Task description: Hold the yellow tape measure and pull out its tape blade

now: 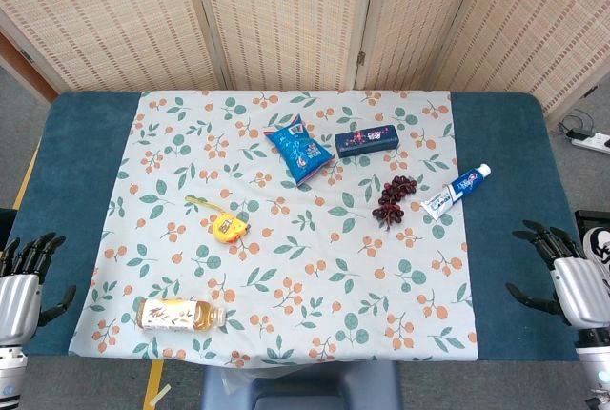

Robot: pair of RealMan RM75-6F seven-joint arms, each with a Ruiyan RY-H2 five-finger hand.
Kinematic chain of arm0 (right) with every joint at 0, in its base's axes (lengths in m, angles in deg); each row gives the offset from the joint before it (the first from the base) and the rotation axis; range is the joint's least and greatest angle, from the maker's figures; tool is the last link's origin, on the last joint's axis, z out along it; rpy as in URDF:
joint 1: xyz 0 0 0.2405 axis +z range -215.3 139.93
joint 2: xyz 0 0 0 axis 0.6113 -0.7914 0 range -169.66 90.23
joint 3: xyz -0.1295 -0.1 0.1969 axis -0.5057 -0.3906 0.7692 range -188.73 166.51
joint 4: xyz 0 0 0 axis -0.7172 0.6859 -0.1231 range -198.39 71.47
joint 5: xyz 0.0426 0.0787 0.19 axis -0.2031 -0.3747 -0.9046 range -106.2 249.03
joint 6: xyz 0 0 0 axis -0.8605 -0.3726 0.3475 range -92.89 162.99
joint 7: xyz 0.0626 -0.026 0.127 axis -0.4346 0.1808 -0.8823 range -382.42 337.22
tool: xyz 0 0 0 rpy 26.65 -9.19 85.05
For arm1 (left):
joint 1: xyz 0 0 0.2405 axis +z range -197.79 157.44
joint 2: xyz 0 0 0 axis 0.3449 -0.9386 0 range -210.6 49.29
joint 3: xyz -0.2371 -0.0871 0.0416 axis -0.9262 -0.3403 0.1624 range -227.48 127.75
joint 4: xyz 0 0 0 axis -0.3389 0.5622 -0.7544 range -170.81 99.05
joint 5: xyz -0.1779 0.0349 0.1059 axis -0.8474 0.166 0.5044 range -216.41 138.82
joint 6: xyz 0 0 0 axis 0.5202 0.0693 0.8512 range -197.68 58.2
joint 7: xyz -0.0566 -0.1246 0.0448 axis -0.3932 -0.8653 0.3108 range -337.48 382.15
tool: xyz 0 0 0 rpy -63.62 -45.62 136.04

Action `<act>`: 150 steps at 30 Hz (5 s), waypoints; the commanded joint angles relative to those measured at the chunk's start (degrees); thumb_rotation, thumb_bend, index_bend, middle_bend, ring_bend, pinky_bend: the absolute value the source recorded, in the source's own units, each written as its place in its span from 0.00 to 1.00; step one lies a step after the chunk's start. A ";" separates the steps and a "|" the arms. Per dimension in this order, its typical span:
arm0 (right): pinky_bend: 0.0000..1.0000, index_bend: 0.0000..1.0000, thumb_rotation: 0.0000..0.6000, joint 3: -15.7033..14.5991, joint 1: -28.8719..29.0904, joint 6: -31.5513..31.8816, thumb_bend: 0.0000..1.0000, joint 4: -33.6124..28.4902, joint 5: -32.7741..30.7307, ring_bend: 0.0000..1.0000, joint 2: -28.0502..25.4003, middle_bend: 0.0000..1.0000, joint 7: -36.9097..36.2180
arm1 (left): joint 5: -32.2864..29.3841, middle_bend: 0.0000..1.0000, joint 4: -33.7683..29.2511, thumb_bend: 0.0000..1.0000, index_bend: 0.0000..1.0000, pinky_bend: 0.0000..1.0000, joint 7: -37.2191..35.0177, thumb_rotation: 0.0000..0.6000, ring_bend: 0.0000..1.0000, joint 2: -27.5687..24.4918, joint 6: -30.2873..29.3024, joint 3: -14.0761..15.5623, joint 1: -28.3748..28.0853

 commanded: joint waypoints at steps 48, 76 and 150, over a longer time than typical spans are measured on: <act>0.10 0.24 1.00 2.39 1.46 -2.07 0.24 -5.02 0.60 0.21 -1.63 0.15 5.09 | 6.33 0.13 15.82 0.38 0.17 0.00 -10.49 1.00 0.10 6.13 32.88 -7.19 -23.98; 0.10 0.24 1.00 2.82 1.33 -3.03 0.24 -5.57 -1.36 0.21 -1.67 0.15 5.94 | 1.71 0.09 33.28 0.39 0.18 0.00 -12.37 1.00 0.06 21.28 53.37 -5.20 -40.80; 0.08 0.37 1.00 16.34 33.16 -29.85 0.24 -12.52 -18.51 0.06 18.69 0.04 27.41 | -11.88 0.54 -4.10 0.42 0.55 0.09 1.49 1.00 0.43 11.76 31.41 -10.85 -32.95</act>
